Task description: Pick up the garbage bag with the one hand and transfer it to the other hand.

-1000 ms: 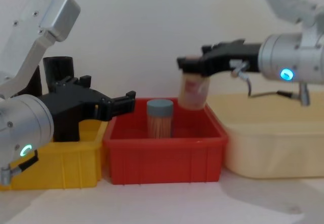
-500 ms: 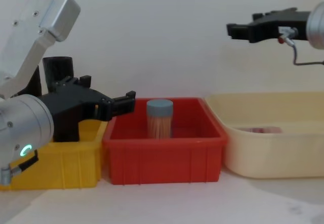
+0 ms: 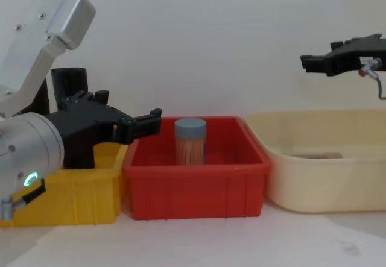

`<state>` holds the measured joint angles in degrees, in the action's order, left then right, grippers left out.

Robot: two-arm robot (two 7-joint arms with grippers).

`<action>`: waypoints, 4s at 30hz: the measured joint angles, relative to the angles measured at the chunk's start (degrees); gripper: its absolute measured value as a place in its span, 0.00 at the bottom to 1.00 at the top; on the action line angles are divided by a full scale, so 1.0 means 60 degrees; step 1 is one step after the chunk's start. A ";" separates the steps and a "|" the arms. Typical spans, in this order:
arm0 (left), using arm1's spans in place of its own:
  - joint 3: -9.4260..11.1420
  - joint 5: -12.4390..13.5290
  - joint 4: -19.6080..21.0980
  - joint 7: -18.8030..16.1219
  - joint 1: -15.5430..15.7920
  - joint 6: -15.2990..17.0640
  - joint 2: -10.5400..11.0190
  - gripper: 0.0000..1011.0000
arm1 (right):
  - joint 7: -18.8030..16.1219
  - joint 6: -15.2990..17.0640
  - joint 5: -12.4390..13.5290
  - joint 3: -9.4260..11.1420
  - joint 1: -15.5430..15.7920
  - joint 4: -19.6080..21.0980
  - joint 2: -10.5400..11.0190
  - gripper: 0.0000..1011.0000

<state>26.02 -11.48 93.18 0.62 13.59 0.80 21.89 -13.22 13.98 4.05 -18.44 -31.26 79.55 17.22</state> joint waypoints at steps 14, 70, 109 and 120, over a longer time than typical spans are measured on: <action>0.0000 0.0000 0.0000 0.0000 0.0000 0.0000 0.0000 0.99 | 0.0038 0.0059 -0.0111 0.0061 -0.0012 -0.0218 0.0083 0.95; -0.1193 -0.0634 0.2268 -0.0606 -0.1320 0.2472 0.0430 0.99 | 0.0051 0.0081 -0.0165 0.0088 -0.0015 -0.0316 0.0116 0.99; -0.2422 -0.1241 0.1257 0.0142 -0.0267 0.4076 0.0803 0.99 | 0.0051 0.0081 -0.0165 0.0088 -0.0015 -0.0316 0.0116 0.99; -0.2409 -0.1364 0.0671 0.0610 0.0217 0.4018 0.0825 0.74 | 0.0050 0.0081 -0.0165 0.0088 -0.0015 -0.0316 0.0116 0.99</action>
<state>11.57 -19.66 97.20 4.28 14.89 24.90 26.84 -12.92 14.46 3.07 -17.91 -31.35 77.66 17.92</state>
